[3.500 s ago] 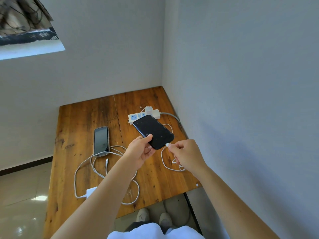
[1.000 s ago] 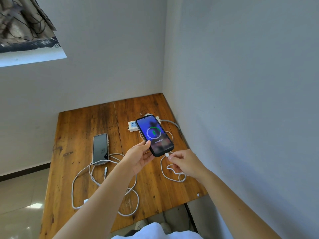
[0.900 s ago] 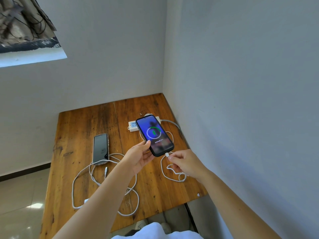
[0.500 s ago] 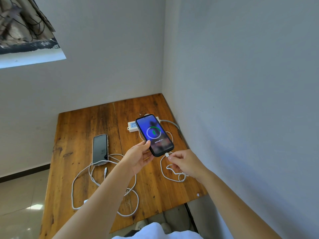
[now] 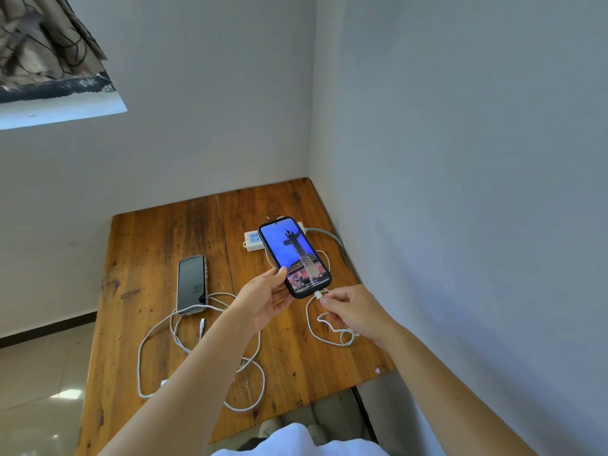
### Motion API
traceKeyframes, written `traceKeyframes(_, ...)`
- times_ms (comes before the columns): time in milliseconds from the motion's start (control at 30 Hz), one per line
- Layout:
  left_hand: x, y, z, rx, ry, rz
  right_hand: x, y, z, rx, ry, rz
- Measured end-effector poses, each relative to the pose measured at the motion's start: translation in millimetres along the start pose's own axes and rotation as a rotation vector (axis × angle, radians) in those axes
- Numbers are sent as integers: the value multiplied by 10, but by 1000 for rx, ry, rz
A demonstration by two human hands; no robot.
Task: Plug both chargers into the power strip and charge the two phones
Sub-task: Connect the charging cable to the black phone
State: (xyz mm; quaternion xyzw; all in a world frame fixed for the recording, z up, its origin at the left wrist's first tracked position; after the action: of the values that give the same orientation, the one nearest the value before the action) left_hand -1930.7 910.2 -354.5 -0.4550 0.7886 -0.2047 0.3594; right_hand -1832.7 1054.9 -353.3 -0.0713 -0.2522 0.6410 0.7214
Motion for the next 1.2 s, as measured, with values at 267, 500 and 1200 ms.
traceKeyframes(267,3,-1,6,-1,2,-3,0,-11,-11,-5,1,5)
traceKeyframes(500,13,69,49,24,14,-7,-4,9,-88,-33,-11,9)
traceKeyframes(1200,120,1545,1482,312,150,-147,-36,608,-1834,-370,-260,-94)
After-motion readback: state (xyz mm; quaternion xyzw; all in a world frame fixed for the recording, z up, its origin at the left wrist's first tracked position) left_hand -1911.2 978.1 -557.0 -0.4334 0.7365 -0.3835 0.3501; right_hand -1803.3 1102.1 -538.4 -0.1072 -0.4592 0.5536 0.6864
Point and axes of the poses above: each hand's wrist, its own y-axis towards the middle knuckle, its own x-axis out of the back of the hand, z = x × y, the point moved 5 cm from there along y, towards the middle knuckle, and after that the axes turned 7 degrees about z, right-handed, at the moved point
